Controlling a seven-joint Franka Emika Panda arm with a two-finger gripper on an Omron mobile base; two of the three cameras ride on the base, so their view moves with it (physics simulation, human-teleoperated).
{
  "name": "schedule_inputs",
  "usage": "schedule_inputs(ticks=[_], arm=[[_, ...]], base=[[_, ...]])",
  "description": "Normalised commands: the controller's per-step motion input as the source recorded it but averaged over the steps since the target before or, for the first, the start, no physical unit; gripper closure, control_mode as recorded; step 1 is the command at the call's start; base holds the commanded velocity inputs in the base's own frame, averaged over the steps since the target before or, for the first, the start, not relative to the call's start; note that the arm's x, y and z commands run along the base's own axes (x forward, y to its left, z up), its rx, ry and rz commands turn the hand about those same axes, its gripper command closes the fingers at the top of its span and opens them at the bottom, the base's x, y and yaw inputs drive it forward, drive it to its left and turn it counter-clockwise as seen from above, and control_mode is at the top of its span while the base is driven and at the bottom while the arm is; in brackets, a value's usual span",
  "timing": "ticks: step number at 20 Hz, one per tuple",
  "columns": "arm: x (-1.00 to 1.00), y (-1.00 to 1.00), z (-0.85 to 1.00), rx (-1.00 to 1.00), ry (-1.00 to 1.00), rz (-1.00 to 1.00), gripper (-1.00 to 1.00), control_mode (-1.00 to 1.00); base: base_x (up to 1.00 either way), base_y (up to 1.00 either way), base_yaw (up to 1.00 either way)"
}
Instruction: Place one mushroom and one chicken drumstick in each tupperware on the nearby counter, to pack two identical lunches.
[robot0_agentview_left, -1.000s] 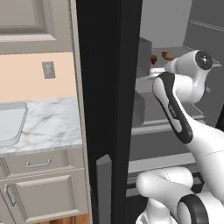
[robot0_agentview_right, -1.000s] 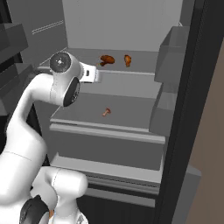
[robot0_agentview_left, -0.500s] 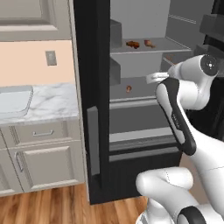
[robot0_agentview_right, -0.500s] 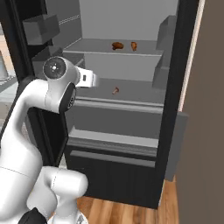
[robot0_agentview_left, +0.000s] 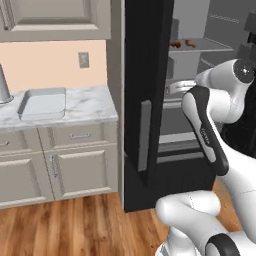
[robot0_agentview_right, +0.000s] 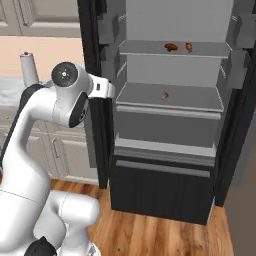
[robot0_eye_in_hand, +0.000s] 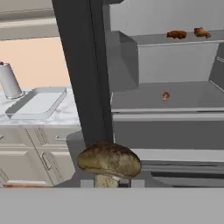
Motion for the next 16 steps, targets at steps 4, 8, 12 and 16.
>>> schedule_inputs(ticks=[4,8,12,16], arm=[[0.0,0.0,0.0,0.0,0.0,0.0,1.0,1.0],[0.0,0.0,0.0,0.0,0.0,0.0,1.0,1.0],[0.0,0.0,0.0,0.0,0.0,0.0,1.0,1.0],[0.0,0.0,0.0,0.0,0.0,0.0,1.0,1.0]], base=[[-0.14,1.0,0.0],[-0.04,1.0,0.0],[-0.01,1.0,0.0],[0.0,1.0,0.0]])
